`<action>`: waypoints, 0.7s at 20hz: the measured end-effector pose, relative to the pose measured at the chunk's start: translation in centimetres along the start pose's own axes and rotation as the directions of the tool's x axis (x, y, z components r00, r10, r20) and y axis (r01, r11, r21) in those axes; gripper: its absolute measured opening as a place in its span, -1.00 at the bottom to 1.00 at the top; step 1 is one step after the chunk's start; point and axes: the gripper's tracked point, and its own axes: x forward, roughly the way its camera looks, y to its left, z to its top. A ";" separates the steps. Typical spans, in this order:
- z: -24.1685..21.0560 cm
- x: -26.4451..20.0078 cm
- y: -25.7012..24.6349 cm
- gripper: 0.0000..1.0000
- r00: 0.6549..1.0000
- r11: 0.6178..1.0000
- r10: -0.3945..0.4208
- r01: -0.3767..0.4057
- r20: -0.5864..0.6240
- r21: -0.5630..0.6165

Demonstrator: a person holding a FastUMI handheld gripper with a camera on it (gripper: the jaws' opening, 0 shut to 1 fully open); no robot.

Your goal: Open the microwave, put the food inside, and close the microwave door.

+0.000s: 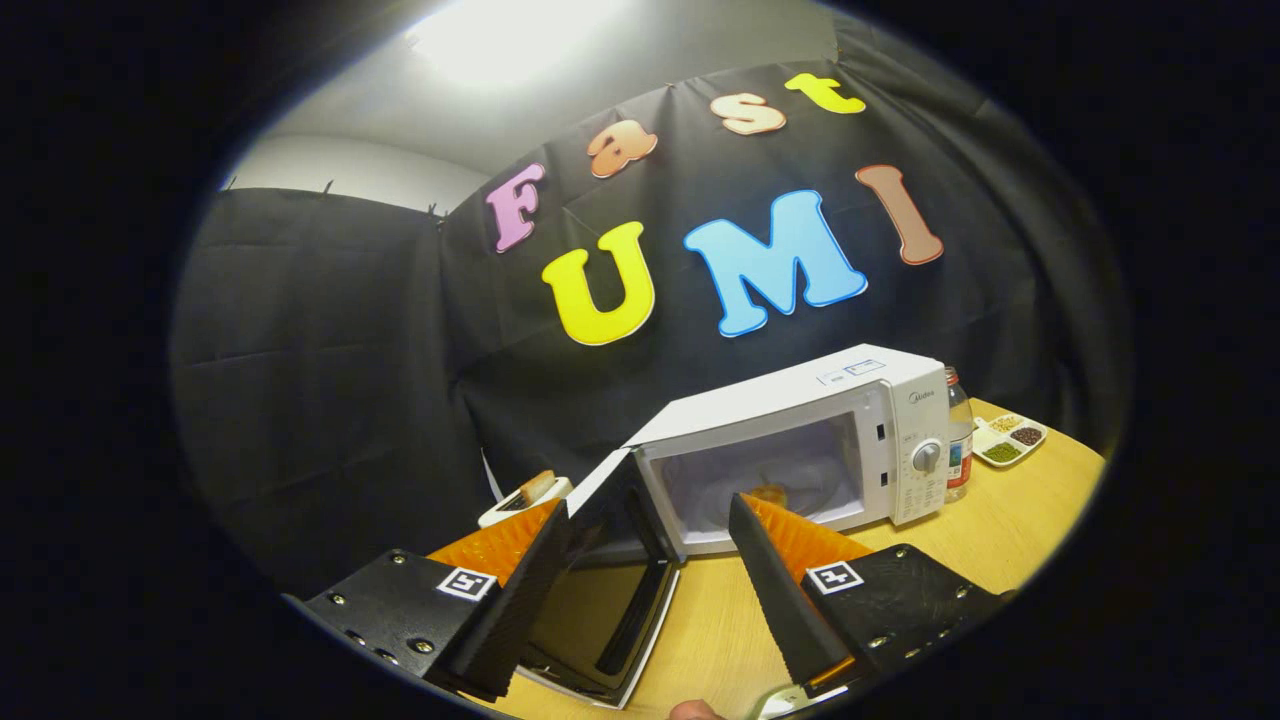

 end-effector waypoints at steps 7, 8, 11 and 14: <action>-0.8 -2.6 5.9 0.94 0.996 0.995 0.092 -0.093 -0.020 -0.033; -1.0 -2.8 7.0 0.94 0.993 0.993 0.111 -0.112 -0.026 -0.041; -1.9 -3.6 10.1 0.94 0.984 0.983 0.174 -0.177 -0.047 -0.054; -2.8 -4.2 12.7 0.94 0.971 0.967 0.231 -0.237 -0.066 -0.090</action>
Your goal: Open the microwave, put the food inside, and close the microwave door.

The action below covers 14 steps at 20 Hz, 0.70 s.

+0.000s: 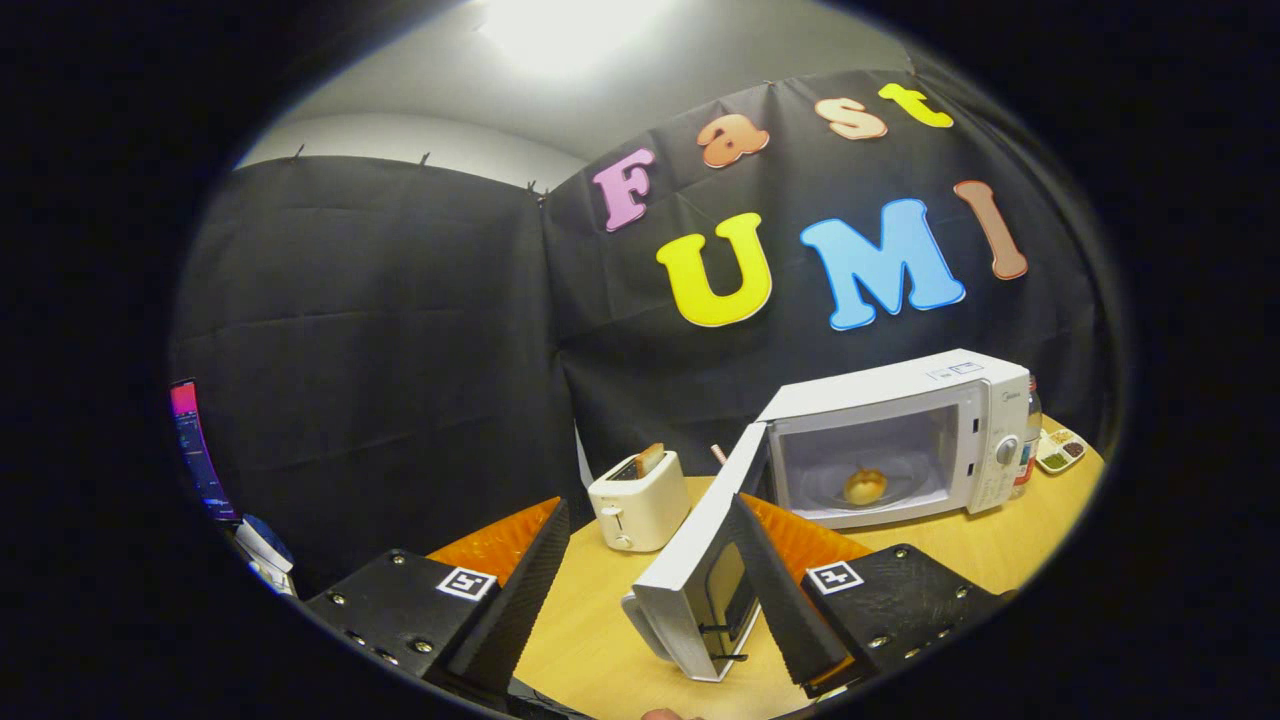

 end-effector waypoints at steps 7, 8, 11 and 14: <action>-2.6 0.6 5.9 0.94 0.987 0.989 0.145 -0.147 -0.063 -0.015; -3.5 0.7 6.5 0.94 0.983 0.986 0.161 -0.163 -0.083 -0.018; -6.2 1.1 7.6 0.94 0.970 0.980 0.193 -0.197 -0.149 -0.010; -8.9 1.8 7.6 0.92 0.956 0.978 0.202 -0.207 -0.215 -0.004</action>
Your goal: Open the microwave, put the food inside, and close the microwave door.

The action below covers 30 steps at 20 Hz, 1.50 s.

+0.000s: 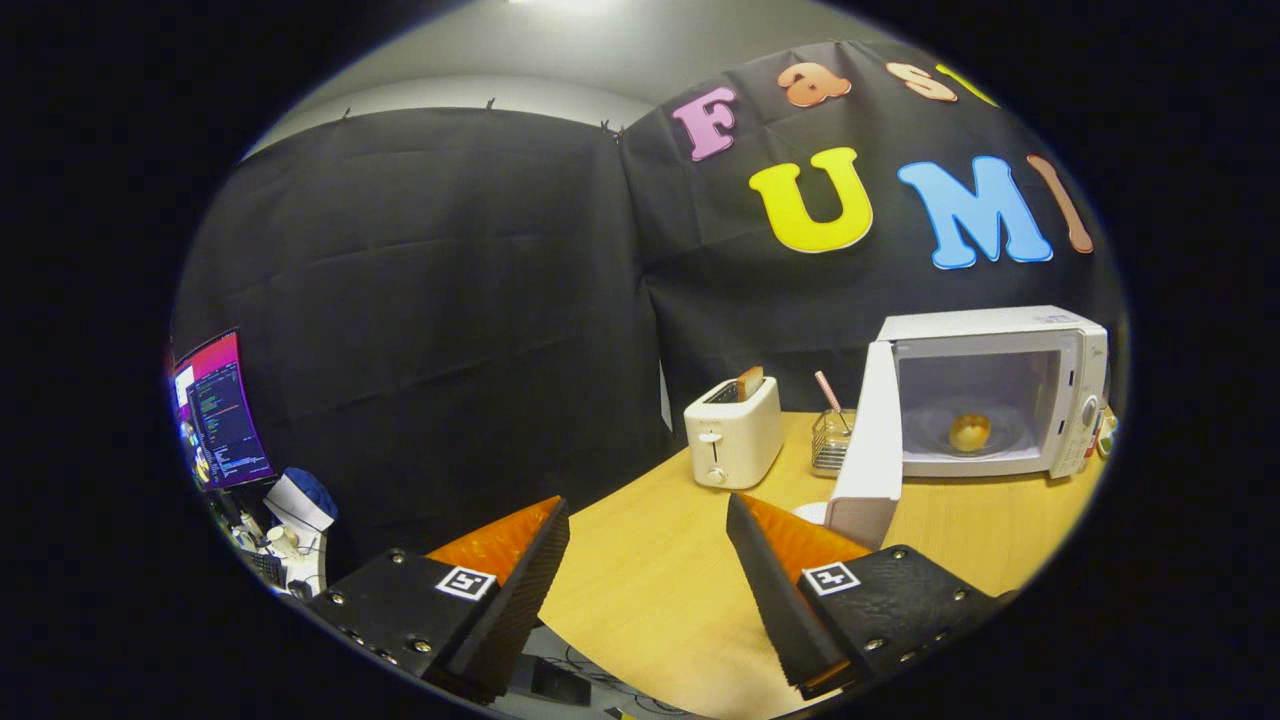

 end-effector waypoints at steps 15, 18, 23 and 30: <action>-3.4 1.4 -5.3 -0.99 0.983 0.991 -0.130 0.129 -0.133 -0.016; -3.5 0.7 -6.1 -0.99 0.982 0.992 -0.129 0.128 -0.137 -0.015; -3.4 -1.2 -8.0 -0.99 0.978 0.988 -0.156 0.157 -0.140 -0.001; -3.1 -3.6 -12.8 -0.99 0.961 0.970 -0.239 0.242 -0.142 0.001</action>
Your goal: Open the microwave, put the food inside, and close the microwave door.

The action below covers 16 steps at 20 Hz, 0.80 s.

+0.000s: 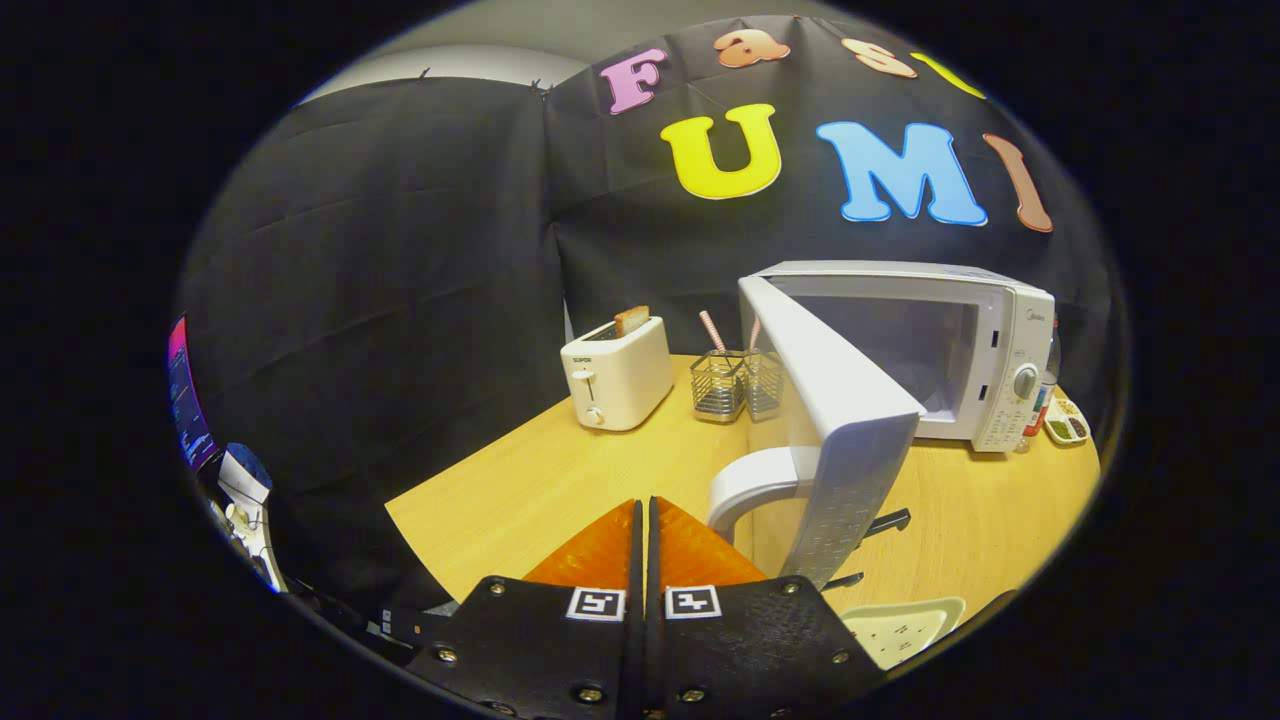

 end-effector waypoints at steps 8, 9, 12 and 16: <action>1.3 0.0 -8.8 -0.99 0.988 0.986 -0.153 0.152 0.008 0.064; 1.4 0.1 -9.8 -0.99 0.986 0.983 -0.169 0.168 0.007 0.072; 1.9 0.2 -12.3 -0.99 0.978 0.974 -0.208 0.206 0.007 0.092; 2.7 0.5 -15.3 -0.99 0.968 0.963 -0.250 0.247 0.017 0.105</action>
